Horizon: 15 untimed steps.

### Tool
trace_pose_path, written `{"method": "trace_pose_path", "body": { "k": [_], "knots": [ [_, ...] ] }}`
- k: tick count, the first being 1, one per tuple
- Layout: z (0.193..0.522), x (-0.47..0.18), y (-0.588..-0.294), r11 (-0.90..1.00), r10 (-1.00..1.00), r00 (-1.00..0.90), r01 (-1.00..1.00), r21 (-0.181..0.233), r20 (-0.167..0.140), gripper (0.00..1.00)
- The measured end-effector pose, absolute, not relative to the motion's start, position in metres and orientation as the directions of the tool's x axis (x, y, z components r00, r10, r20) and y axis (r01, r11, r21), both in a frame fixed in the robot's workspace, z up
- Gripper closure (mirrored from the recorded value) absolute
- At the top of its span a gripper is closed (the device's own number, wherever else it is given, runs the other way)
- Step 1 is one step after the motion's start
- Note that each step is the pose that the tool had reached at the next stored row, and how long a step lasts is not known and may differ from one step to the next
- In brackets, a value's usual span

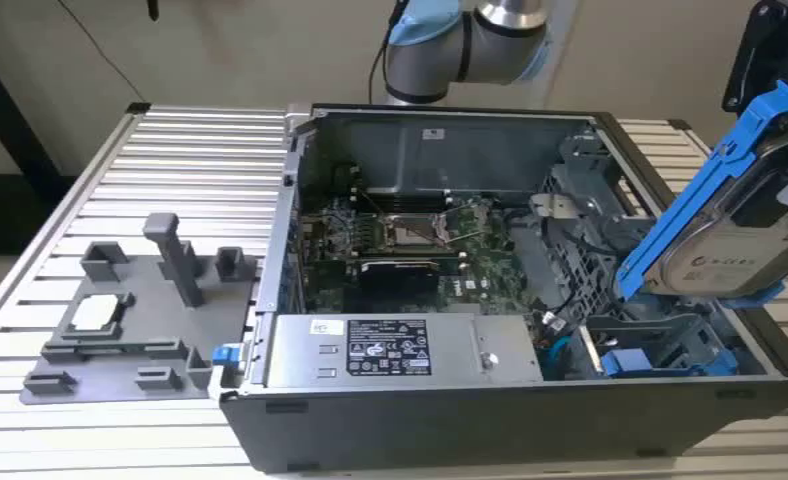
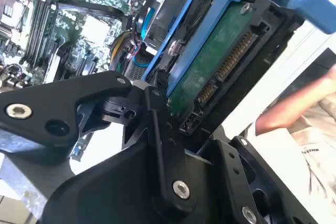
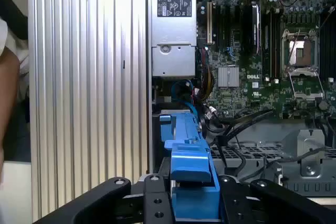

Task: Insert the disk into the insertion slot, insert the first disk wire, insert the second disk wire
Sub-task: 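Insert the disk into the insertion slot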

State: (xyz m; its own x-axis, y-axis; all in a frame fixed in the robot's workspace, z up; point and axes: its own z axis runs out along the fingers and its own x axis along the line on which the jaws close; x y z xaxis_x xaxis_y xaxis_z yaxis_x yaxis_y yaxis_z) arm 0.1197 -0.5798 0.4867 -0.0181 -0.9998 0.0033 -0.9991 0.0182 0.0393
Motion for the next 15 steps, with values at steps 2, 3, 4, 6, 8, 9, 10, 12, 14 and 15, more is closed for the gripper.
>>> {"method": "trace_pose_path", "body": {
  "k": [2,3,4,6,8,9,10,12,14,15],
  "knots": [
    [0.4867,0.1197,-0.5798,0.018,-1.000,-0.018,-0.999,0.039,0.003,0.67],
    [0.4867,0.1197,-0.5798,0.018,-1.000,-0.018,-0.999,0.039,0.003,0.67],
    [0.4867,0.1197,-0.5798,0.018,-1.000,-0.018,-0.999,0.039,0.003,0.67],
    [0.4867,0.1197,-0.5798,0.018,-1.000,-0.018,-0.999,0.039,0.003,0.67],
    [0.4867,0.1197,-0.5798,0.018,-1.000,-0.018,-0.999,0.039,0.003,0.67],
    [0.4867,0.1197,-0.5798,0.018,-1.000,-0.018,-0.999,0.039,0.003,0.67],
    [0.4867,0.1197,-0.5798,0.018,-1.000,-0.018,-0.999,0.039,0.003,0.67],
    [0.4867,0.1197,-0.5798,0.018,-1.000,-0.018,-0.999,0.039,0.003,0.67],
    [0.4866,0.1198,-0.5798,0.018,-1.000,-0.018,-0.999,0.038,0.003,0.67],
    [0.4863,0.1197,-0.5798,0.018,-1.000,-0.018,-0.999,0.036,0.003,0.67]
  ]
}}
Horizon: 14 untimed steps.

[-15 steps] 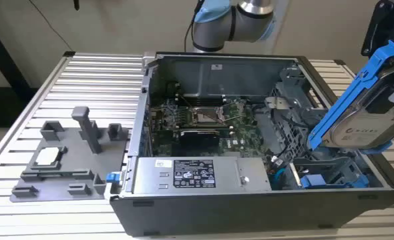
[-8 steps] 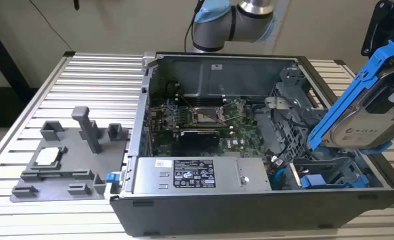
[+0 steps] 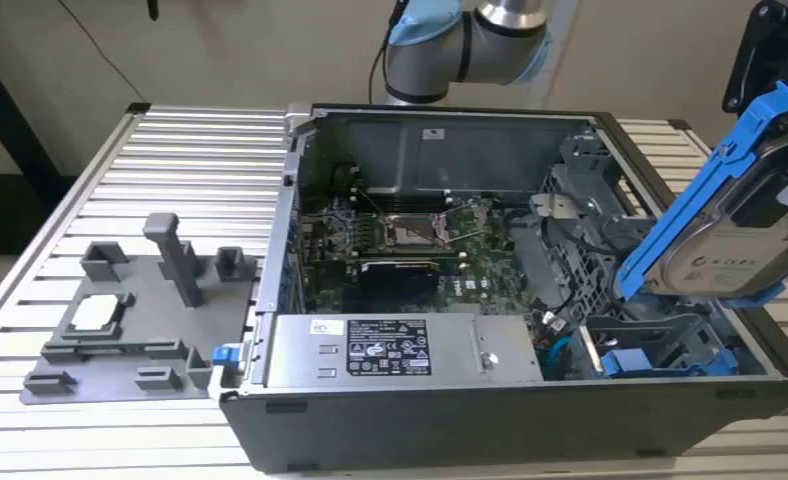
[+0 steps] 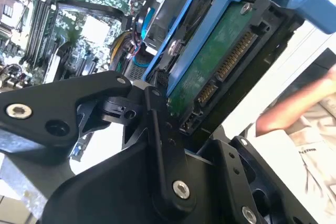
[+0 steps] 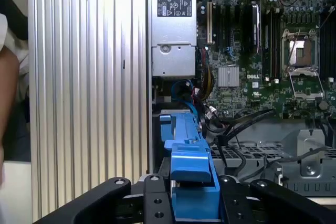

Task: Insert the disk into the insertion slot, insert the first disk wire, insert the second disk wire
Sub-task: 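Insert the disk into the insertion slot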

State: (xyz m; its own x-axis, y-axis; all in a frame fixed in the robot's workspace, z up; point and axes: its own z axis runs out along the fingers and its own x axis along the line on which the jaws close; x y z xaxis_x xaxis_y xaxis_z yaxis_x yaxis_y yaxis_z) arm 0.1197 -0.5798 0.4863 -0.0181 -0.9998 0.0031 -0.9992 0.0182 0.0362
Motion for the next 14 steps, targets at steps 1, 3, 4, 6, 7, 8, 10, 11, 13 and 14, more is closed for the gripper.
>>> {"method": "trace_pose_path", "body": {
  "k": [1,3,4,6,7,8,10,11,13,14],
  "knots": [
    [0.4858,0.1196,-0.5798,0.018,-1.000,-0.018,-0.999,0.033,0.003,0.67],
    [0.4842,0.1197,-0.5798,0.018,-1.000,-0.018,-1.000,0.021,0.003,0.67],
    [0.4832,0.1197,-0.5798,0.018,-1.000,-0.018,-1.000,0.015,0.003,0.67],
    [0.4819,0.1198,-0.5800,0.017,-1.000,-0.017,-1.000,0.009,0.003,0.67],
    [0.4815,0.1197,-0.5800,0.014,-1.000,-0.014,-1.000,0.009,0.003,0.67],
    [0.4810,0.1197,-0.5800,0.008,-1.000,-0.008,-1.000,0.009,0.003,0.67],
    [0.4802,0.1197,-0.5801,-0.013,-1.000,0.013,-1.000,0.009,0.003,0.67],
    [0.4796,0.1197,-0.5801,-0.024,-1.000,0.024,-1.000,0.009,0.003,0.67],
    [0.4781,0.1197,-0.5805,-0.035,-0.999,0.035,-0.999,0.008,0.003,0.67],
    [0.4773,0.1197,-0.5806,-0.036,-0.999,0.036,-0.999,0.008,0.003,0.67]
  ]
}}
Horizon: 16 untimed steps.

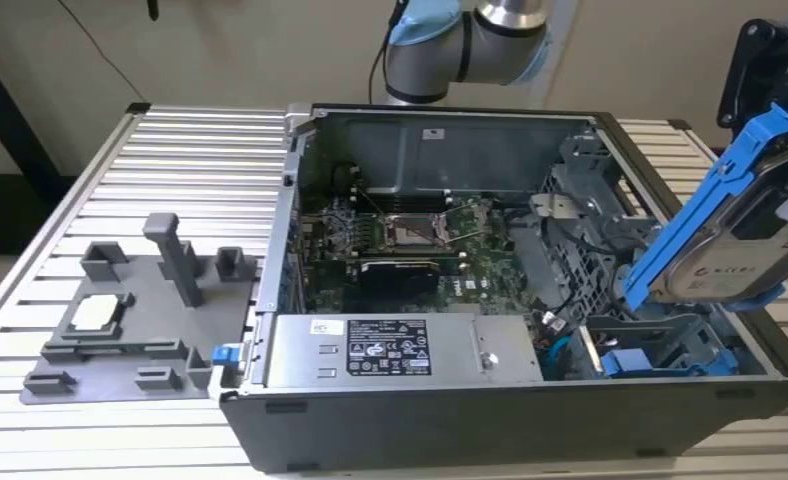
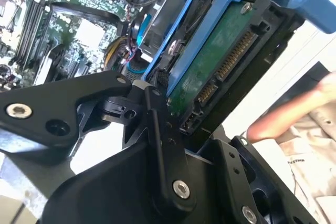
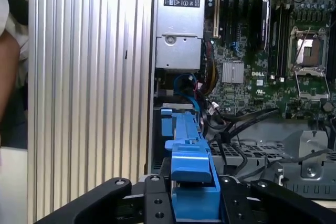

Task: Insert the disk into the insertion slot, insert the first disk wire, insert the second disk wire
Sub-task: 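Insert the disk into the insertion slot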

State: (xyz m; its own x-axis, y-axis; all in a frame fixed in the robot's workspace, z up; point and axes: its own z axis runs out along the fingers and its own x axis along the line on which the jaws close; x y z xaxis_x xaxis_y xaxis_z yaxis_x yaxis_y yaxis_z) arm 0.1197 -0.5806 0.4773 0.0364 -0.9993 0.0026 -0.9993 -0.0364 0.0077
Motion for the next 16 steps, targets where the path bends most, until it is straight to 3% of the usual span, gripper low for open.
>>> {"method": "trace_pose_path", "body": {
  "k": [16],
  "knots": [
    [0.457,0.120,-0.581,-0.036,-0.999,0.036,-0.999,0.000,0.003,0.67]
  ]
}}
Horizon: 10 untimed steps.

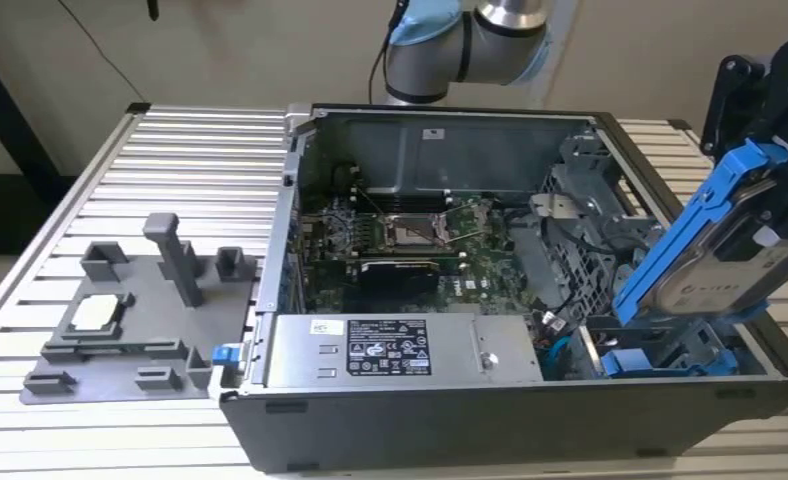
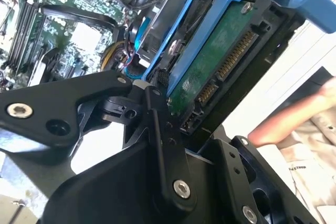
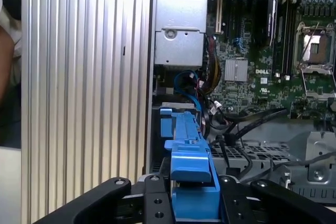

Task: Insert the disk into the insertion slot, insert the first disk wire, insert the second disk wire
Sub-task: 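Insert the disk into the insertion slot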

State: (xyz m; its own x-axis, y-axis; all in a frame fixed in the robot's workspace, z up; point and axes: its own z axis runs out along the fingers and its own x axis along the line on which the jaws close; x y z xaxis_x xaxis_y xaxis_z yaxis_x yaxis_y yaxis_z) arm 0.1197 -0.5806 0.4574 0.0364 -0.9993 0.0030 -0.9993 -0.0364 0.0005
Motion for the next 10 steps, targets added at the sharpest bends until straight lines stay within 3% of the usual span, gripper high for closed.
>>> {"method": "trace_pose_path", "body": {
  "k": [10],
  "knots": [
    [0.4537,0.1197,-0.5806,-0.036,-0.999,0.036,-0.999,0.000,0.001,0.67]
  ]
}}
